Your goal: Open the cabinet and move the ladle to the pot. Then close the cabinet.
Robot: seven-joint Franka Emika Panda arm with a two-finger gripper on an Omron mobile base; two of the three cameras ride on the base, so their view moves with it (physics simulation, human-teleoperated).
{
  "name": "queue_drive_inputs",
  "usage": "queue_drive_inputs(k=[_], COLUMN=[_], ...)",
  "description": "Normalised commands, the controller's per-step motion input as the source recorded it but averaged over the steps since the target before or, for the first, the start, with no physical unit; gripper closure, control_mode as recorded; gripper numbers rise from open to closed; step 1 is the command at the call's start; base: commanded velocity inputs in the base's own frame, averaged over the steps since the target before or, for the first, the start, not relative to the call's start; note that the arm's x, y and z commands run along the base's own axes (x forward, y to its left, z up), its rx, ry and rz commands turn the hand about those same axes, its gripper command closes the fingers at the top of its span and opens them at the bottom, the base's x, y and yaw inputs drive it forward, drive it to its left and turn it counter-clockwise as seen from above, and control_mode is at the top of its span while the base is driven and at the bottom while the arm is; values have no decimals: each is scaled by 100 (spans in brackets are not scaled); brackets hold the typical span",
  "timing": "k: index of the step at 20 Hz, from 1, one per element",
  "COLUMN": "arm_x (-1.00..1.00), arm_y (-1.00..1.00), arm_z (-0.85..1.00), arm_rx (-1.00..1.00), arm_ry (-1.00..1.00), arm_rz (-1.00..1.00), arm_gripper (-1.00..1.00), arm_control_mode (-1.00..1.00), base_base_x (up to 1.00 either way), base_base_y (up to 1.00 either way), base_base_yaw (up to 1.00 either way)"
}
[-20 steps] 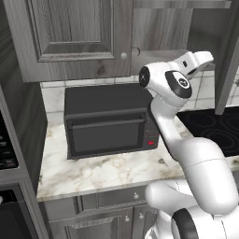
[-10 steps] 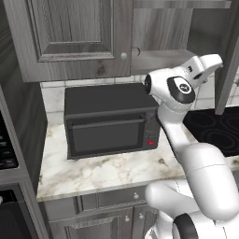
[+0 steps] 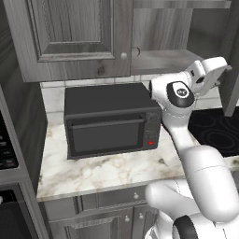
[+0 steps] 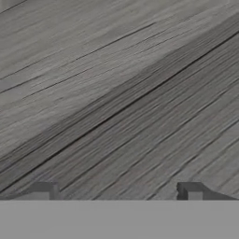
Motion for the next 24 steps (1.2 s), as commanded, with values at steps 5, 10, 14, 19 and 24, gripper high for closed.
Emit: queue_drive_inputs(k=[5, 10, 14, 19, 24], arm_x=[-20, -23, -13, 0, -1], arm_y=[-18, -23, -29, -25, 22], arm_z=[0, 0, 0, -1, 0], arm_rx=[-7, -4, -4, 0, 12], arm_ry=[2, 0, 0, 0, -1], arm_rz=[-15, -14, -11, -2, 0], arm_gripper=[-100, -100, -100, -100, -100], arm_control_mode=[-100, -100, -100, -100, -100], base_base_x=[0, 0, 0, 0, 0], base_base_y=[0, 0, 0, 0, 0], base_base_yaw=[0, 0, 0, 0, 0])
